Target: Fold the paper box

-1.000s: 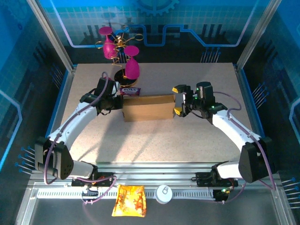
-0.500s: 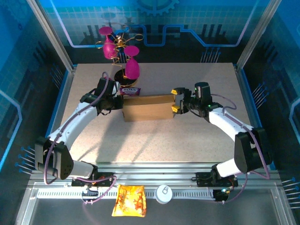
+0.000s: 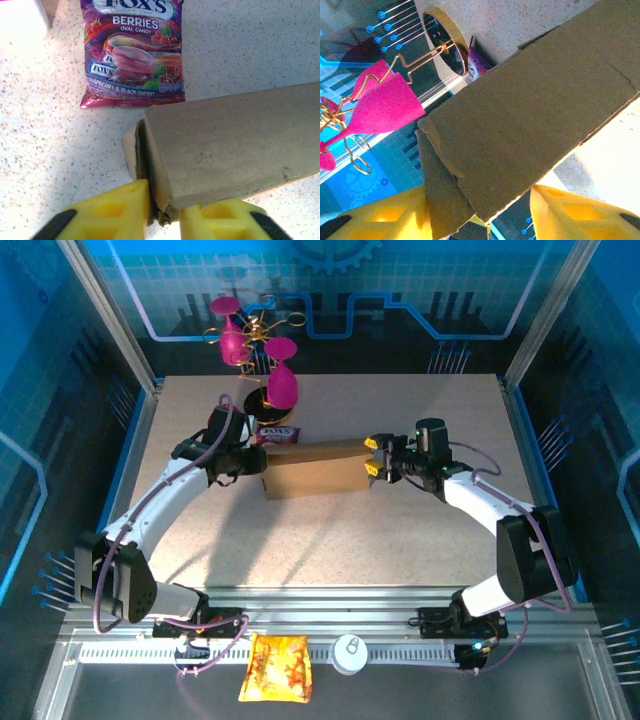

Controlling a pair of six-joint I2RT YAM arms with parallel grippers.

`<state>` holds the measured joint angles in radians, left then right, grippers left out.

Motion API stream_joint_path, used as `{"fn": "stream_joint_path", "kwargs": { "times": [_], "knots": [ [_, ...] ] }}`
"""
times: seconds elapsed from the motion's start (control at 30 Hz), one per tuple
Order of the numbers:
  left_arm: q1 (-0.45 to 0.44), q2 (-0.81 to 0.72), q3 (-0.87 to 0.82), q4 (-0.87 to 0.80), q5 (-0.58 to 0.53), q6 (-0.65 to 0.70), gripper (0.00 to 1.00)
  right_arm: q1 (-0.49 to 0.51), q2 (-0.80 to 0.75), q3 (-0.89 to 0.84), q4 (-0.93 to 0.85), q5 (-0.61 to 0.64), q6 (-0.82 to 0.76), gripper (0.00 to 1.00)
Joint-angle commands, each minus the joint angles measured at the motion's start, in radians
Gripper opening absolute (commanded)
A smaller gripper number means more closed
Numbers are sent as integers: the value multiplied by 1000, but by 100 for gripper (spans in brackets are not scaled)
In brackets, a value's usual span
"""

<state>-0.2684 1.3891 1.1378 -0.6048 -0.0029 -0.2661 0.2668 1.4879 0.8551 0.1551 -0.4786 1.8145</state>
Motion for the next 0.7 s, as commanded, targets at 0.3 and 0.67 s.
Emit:
{"fn": "stream_joint_path", "kwargs": {
  "times": [0.3, 0.67],
  "knots": [
    [4, -143, -30, -70, 153, -326, 53, -14, 11, -42, -44, -15, -34, 47],
    [175, -140, -150, 137, 446, -1039, 53, -23, 20, -37, -54, -22, -46, 45]
  ]
}}
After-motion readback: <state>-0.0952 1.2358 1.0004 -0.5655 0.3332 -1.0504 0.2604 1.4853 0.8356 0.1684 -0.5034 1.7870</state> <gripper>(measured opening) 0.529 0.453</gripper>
